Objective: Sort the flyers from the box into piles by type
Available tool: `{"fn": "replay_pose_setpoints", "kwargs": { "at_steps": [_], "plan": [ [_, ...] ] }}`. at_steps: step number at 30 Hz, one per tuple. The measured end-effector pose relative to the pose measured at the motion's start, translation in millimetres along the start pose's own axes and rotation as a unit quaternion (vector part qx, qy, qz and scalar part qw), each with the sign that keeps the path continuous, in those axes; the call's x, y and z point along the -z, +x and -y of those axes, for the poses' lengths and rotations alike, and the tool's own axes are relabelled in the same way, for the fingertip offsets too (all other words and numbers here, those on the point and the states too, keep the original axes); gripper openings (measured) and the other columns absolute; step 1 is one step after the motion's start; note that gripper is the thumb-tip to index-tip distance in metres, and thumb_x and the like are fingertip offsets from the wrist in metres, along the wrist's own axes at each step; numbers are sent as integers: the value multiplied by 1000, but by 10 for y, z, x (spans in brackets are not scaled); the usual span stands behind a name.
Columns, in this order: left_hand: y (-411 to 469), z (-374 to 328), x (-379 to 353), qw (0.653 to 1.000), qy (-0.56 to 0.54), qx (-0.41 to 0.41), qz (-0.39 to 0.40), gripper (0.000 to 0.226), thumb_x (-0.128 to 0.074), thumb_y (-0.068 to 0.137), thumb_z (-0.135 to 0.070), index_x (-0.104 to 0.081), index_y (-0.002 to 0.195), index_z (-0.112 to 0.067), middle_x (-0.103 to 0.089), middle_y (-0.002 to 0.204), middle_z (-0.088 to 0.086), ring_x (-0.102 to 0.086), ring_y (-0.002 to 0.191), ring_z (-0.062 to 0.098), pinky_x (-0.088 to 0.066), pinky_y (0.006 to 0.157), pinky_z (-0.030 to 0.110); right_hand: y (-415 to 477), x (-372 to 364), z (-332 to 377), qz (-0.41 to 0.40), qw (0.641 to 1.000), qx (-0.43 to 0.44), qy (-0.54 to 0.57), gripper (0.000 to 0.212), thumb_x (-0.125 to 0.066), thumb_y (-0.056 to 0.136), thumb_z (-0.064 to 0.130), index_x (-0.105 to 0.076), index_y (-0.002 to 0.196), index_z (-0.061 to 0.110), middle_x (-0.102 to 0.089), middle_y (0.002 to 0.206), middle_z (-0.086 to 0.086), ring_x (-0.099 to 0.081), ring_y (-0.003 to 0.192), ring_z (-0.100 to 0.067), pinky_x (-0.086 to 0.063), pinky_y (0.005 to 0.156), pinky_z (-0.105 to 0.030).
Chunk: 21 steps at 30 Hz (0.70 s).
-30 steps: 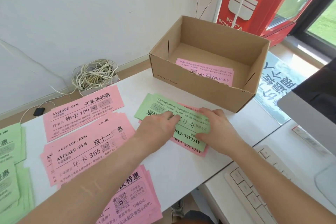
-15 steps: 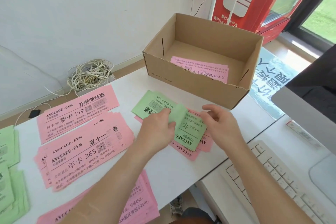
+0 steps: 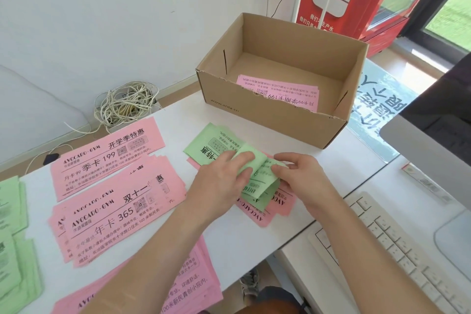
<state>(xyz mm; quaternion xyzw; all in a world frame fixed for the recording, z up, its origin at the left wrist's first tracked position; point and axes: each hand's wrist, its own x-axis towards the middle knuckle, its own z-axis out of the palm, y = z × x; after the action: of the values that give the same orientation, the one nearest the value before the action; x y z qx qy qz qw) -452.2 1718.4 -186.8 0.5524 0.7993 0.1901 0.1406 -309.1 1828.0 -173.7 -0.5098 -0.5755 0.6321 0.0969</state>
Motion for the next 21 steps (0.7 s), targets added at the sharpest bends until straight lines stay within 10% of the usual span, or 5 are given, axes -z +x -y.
{"fn": "replay_pose_setpoints", "kwargs": {
  "at_steps": [4,9,13,16,21],
  "plan": [
    [-47,-106,80,993,-39,54,98,57,-47,75,-72,-45,111,-28,-47,114,-11,-54,94,16,-44,84,33,-46,-88,71,3,996,7,84,30,-66,86,6,-61,114,16,-60,64,-1,-53,53,-11,-45,53,-24],
    [-229,-261,23,997,4,-24,-71,18,-64,72,-19,-52,85,-22,-52,83,-5,-54,57,23,-36,48,28,-200,-126,100,26,994,18,108,23,-63,89,7,-64,110,16,-69,72,-8,-57,54,-13,-46,52,-24],
    [-458,-173,90,990,32,-95,-97,33,-64,75,-9,-51,100,-26,-64,77,-5,-59,52,21,-44,38,28,-329,26,-7,30,987,98,-123,33,-58,87,50,-58,117,36,-68,96,6,-64,89,-10,-54,76,-31],
    [-659,-49,142,989,55,-122,-63,62,-73,73,-6,-45,122,-30,-69,80,-11,-61,59,15,-49,49,28,-466,185,-74,131,935,188,-270,71,-53,67,81,-40,132,54,-36,137,25,-28,131,2,-38,105,-32],
    [-919,24,276,980,-47,-187,-59,22,-50,84,-9,-65,92,-21,-69,92,-9,-63,84,14,-48,80,31,-655,106,-145,197,821,277,-458,67,-62,76,64,-31,135,59,-13,147,37,-4,138,9,-18,114,-24]
  ]
}}
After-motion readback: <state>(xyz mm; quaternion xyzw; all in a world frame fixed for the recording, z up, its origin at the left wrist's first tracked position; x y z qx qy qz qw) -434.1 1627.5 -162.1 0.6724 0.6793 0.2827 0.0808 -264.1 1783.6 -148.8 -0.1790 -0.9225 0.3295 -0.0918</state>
